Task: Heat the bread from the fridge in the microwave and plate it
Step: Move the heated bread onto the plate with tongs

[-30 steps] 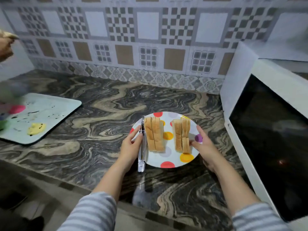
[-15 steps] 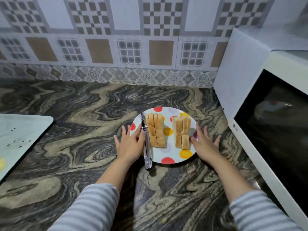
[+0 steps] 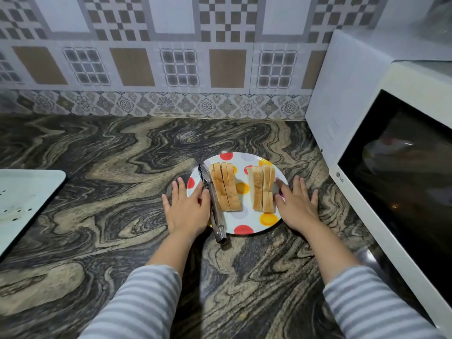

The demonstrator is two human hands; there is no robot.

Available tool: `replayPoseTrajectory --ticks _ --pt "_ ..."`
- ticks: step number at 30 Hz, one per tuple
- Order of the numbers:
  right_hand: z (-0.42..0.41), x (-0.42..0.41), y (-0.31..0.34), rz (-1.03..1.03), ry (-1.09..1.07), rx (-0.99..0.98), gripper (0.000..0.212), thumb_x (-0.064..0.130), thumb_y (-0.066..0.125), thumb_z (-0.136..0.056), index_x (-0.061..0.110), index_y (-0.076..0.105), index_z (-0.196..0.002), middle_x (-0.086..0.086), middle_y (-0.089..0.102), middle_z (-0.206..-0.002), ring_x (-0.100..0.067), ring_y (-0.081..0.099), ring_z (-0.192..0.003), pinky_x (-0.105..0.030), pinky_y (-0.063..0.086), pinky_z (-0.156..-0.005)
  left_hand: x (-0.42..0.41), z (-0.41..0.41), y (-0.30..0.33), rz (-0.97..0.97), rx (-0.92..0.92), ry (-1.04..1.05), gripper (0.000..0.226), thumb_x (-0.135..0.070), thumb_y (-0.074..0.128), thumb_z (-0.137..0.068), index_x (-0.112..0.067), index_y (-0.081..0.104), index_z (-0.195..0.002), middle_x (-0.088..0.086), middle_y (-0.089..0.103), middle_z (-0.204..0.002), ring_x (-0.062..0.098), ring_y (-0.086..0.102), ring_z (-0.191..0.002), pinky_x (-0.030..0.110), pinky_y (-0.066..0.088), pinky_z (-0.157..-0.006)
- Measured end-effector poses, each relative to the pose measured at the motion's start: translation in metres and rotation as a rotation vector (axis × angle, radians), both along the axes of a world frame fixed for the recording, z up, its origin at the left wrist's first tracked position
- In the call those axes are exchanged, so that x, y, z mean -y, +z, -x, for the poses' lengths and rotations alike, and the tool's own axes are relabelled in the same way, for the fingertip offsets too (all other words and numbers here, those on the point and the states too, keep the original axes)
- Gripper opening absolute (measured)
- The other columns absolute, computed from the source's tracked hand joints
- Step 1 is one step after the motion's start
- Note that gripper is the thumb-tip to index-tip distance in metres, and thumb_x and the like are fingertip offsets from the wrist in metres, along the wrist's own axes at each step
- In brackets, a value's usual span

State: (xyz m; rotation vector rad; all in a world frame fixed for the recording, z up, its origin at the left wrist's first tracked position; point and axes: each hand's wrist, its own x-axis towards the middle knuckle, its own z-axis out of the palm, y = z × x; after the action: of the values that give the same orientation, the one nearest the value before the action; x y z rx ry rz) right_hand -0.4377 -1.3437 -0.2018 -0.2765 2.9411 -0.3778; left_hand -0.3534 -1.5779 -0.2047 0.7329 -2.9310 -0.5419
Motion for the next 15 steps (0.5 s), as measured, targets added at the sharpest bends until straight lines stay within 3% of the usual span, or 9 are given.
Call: replayPoseTrajectory --ticks 8,15 --pt "-0.002 -0.0027 0.0014 -0.006 0.01 0.009 0.053 0.044 0.019 -0.101 0.038 0.004 -0.151 -0.005 -0.012 -0.161 -0.018 -0.017 -0.147 -0.05 -0.01 -0.116 -0.001 -0.0001 -0.0006 0.016 -0.006 -0.005 0.051 -0.05 0.017 -0.098 -0.041 0.026 -0.147 0.005 0.003 -0.162 0.019 -0.006 -0.149 0.047 -0.007 -0.118" --pt "-0.0036 -0.003 0.0055 0.043 0.005 0.038 0.054 0.045 0.02 -0.101 0.038 0.004 -0.152 -0.004 -0.008 -0.161 -0.017 -0.015 -0.147 -0.048 -0.011 -0.116 -0.0006 -0.0016 0.0011 -0.028 -0.029 0.001 0.059 -0.055 0.017 -0.097 -0.033 0.011 -0.152 0.007 0.005 -0.162 0.019 -0.004 -0.149 0.047 -0.006 -0.118"
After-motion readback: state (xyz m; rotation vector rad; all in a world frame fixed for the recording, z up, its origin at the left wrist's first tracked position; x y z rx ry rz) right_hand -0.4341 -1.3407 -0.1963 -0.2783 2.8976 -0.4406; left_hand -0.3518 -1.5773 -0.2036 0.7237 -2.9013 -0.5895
